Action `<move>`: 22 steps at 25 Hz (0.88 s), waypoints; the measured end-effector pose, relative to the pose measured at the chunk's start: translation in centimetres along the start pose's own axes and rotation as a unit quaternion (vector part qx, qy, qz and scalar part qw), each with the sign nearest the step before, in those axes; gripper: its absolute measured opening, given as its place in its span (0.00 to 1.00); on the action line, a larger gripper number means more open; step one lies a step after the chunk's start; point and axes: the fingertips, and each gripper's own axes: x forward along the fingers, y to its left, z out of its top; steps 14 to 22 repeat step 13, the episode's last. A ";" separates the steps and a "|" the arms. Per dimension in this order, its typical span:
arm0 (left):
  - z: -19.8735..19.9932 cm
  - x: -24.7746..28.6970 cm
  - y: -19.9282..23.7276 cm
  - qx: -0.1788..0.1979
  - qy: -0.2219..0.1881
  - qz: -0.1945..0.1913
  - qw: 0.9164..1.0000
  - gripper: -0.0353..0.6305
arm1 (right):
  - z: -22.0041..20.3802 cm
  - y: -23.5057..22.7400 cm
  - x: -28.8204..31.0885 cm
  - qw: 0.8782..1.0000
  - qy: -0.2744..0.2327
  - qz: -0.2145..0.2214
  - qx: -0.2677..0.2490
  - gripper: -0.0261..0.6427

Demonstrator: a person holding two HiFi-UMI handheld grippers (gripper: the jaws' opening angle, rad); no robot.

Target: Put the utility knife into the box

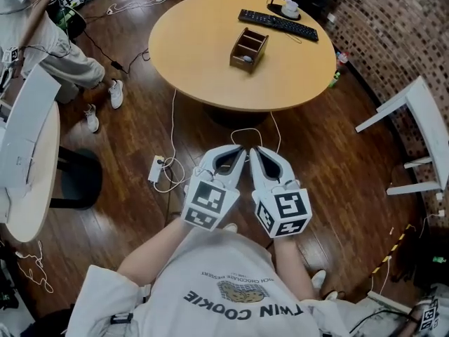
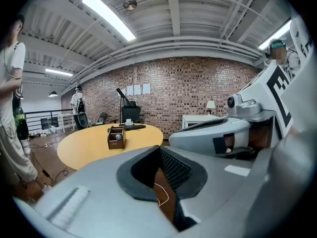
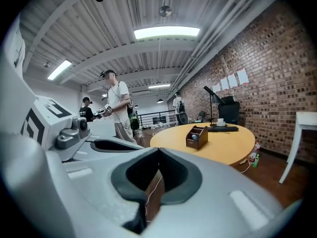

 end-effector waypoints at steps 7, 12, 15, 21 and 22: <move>-1.3 -2.3 -2.5 -0.011 0.005 -0.002 1.000 0.06 | -1.8 1.4 -2.6 1.000 0.002 -0.003 0.011 0.04; -1.7 -3.6 -3.8 -0.011 -0.003 -0.003 1.000 0.06 | -3.0 2.3 -4.1 1.000 0.005 -0.007 0.014 0.04; -1.8 -3.8 -4.0 -0.013 -0.004 -0.004 1.000 0.06 | -3.2 2.4 -4.3 1.000 0.004 -0.008 0.014 0.04; -1.8 -3.8 -4.0 -0.013 -0.004 -0.004 1.000 0.06 | -3.2 2.4 -4.3 1.000 0.004 -0.008 0.014 0.04; -1.8 -3.8 -4.0 -0.013 -0.004 -0.004 1.000 0.06 | -3.2 2.4 -4.3 1.000 0.004 -0.008 0.014 0.04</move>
